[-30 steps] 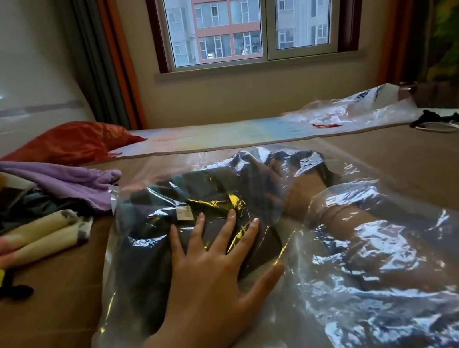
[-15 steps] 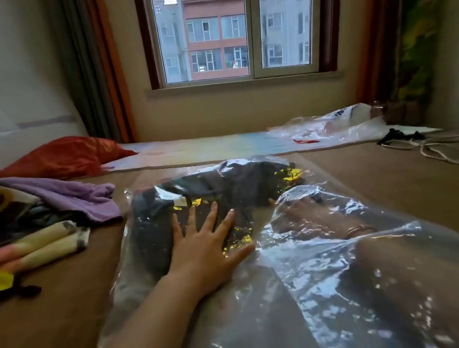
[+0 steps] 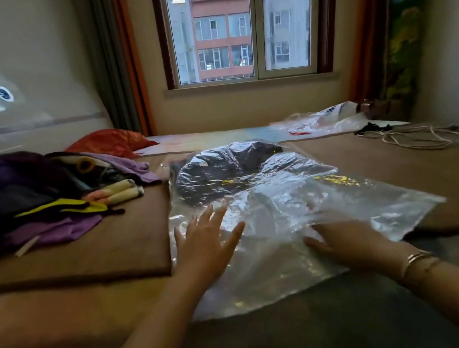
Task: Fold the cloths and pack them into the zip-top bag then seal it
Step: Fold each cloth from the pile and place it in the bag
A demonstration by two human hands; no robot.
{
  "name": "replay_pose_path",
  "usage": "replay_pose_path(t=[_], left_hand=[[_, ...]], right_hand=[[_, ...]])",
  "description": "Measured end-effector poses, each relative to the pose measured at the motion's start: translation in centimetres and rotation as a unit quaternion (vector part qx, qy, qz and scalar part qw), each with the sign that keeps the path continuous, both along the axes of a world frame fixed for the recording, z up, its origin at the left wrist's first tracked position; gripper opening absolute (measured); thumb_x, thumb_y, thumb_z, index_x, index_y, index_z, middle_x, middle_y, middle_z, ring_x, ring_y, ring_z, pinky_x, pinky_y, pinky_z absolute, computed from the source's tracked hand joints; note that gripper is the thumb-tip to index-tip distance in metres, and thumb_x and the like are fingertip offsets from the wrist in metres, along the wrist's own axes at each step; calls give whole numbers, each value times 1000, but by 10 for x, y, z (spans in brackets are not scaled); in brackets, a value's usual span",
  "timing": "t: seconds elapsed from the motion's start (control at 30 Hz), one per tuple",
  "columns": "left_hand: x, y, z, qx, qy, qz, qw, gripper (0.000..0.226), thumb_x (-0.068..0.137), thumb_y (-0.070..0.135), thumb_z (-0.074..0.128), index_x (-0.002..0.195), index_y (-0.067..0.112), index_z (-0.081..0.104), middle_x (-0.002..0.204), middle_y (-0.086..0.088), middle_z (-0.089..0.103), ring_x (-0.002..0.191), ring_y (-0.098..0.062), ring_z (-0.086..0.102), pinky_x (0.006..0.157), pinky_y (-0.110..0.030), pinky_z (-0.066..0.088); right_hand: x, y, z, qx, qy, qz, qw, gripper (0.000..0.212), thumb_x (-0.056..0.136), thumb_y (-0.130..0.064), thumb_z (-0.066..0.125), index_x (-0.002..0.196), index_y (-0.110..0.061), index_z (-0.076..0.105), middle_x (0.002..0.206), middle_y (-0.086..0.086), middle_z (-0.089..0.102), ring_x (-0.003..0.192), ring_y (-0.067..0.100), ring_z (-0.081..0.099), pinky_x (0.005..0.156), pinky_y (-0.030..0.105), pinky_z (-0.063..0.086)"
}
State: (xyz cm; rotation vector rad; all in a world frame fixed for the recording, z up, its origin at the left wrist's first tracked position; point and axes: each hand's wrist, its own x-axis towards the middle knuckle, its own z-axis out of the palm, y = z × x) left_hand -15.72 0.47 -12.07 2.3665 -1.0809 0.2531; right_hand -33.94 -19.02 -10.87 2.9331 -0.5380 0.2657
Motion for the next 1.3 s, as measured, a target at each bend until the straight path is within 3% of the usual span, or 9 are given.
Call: replay_pose_path(t=[0.07, 0.13, 0.3, 0.5, 0.67, 0.9, 1.07, 1.2, 1.3], left_hand=[[-18, 23, -7, -32, 14, -3, 999, 74, 83, 77, 23, 146, 39, 29, 157, 7, 25, 144, -20, 22, 117, -52, 12], [-33, 45, -11, -53, 17, 13, 998, 65, 88, 68, 33, 145, 38, 32, 155, 10, 29, 143, -18, 25, 114, -55, 10], [-42, 96, -20, -116, 32, 39, 992, 57, 89, 62, 42, 139, 33, 43, 137, -1, 52, 130, -24, 44, 110, -58, 23], [-24, 127, -15, -196, 60, 88, 975, 45, 91, 35, 59, 134, 27, 50, 133, -7, 56, 121, -30, 52, 101, -52, 39], [13, 165, -19, -229, 68, 147, 960, 44, 92, 31, 57, 134, 24, 50, 134, -3, 54, 123, -23, 49, 101, -46, 44], [71, 220, -23, -271, 114, 271, 917, 42, 95, 20, 54, 135, 27, 48, 137, -2, 53, 121, -20, 51, 93, -30, 46], [94, 239, -29, -278, 112, 292, 908, 38, 95, 16, 52, 131, 27, 52, 135, -2, 54, 123, -21, 50, 101, -39, 44], [102, 238, -32, -275, 110, 292, 909, 37, 95, 16, 51, 129, 30, 53, 132, 3, 56, 121, -18, 50, 100, -38, 44], [102, 233, -30, -270, 107, 299, 909, 37, 95, 18, 50, 129, 34, 52, 133, 7, 55, 122, -16, 49, 94, -32, 45]], right_hand=[[-23, 21, 4, -40, -12, 51, 998, 49, 98, -46, 38, 145, -30, 33, 148, 1, 39, 129, 22, 44, 102, 36, 41], [-45, 36, 0, -15, -78, 24, 997, 43, 97, -39, 47, 138, -26, 44, 150, 1, 35, 128, 22, 45, 97, 35, 44], [-61, 65, 3, -74, -191, 64, 977, 15, 89, -24, 58, 88, -12, 67, 98, 3, 64, 86, 21, 61, 60, 35, 54], [-1, 120, 29, -95, -249, 144, 953, 8, 84, -20, 64, 80, -14, 61, 79, 1, 59, 70, 16, 52, 49, 23, 42], [104, 176, 26, 5, -269, 205, 941, 9, 88, -23, 58, 84, -15, 55, 86, -1, 53, 80, 14, 46, 62, 28, 44], [260, 238, -4, 215, -124, 222, 943, 30, 92, -29, 52, 119, -18, 57, 131, 4, 45, 117, 22, 47, 94, 30, 40], [343, 271, -14, 324, -93, 245, 909, 35, 96, -29, 44, 128, -21, 55, 146, 7, 35, 129, 24, 40, 104, 33, 34], [384, 280, -18, 263, -22, 234, 936, 43, 101, -41, 31, 140, -29, 44, 158, 2, 20, 146, 25, 13, 116, 45, 11], [391, 278, -18, 263, -17, 228, 937, 43, 103, -36, 25, 136, -24, 49, 149, 3, 39, 139, 24, 29, 114, 42, 18]])
